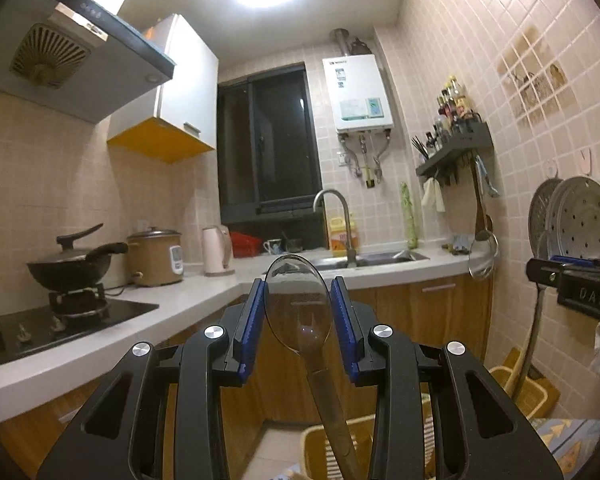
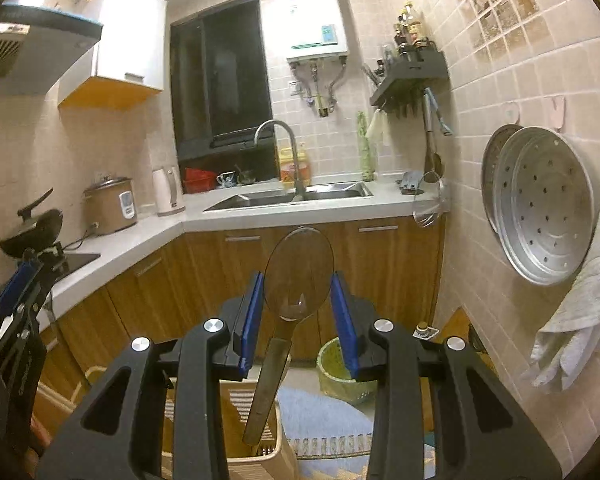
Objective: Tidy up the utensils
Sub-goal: 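Carry both spoons over the basket and open both tools to drop them, then grasp a clear spoon with the left tool while the right tool grasps another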
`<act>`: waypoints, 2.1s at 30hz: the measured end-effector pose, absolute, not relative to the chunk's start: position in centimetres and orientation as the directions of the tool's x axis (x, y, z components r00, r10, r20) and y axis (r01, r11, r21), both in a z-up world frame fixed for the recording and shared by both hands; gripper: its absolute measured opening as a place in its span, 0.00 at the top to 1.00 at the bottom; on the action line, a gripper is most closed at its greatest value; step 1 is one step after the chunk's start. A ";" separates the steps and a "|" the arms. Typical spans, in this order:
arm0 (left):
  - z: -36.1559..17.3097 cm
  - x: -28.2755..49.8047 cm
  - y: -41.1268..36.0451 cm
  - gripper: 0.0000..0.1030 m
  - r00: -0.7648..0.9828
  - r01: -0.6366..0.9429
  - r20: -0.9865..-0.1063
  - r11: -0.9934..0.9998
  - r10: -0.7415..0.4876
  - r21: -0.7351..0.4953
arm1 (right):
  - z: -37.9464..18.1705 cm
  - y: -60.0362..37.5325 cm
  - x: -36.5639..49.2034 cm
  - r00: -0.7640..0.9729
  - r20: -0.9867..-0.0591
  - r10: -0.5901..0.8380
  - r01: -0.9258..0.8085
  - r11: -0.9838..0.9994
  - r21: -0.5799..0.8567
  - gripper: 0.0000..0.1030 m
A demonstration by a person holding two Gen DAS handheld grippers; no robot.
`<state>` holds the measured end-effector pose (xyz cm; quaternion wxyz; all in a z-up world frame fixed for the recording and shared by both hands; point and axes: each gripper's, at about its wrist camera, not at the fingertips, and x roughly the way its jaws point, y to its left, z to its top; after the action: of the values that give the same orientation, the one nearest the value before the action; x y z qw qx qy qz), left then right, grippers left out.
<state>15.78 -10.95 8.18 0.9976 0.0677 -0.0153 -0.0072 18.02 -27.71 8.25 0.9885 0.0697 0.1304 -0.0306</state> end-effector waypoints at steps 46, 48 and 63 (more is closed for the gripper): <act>-5.2 6.4 -6.3 0.41 0.376 0.495 -0.882 0.866 -0.285 -0.068 | -4.5 -22.3 11.5 0.309 -0.851 0.425 -0.144 0.905 0.399 0.46; -6.1 6.7 -6.5 0.43 0.357 0.490 -0.898 0.870 -0.256 -0.053 | -5.1 -21.9 11.6 0.291 -0.851 0.438 -0.140 0.899 0.415 0.46; -7.8 8.3 -7.5 0.68 0.403 0.459 -0.905 0.886 -0.137 0.070 | -5.6 -18.0 11.2 0.252 -0.868 0.429 -0.223 0.898 0.379 0.46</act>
<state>8.32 -7.51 -7.77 0.8230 0.1558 0.5154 -0.1811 11.23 -18.02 -5.61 0.7861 0.0896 0.5755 0.2072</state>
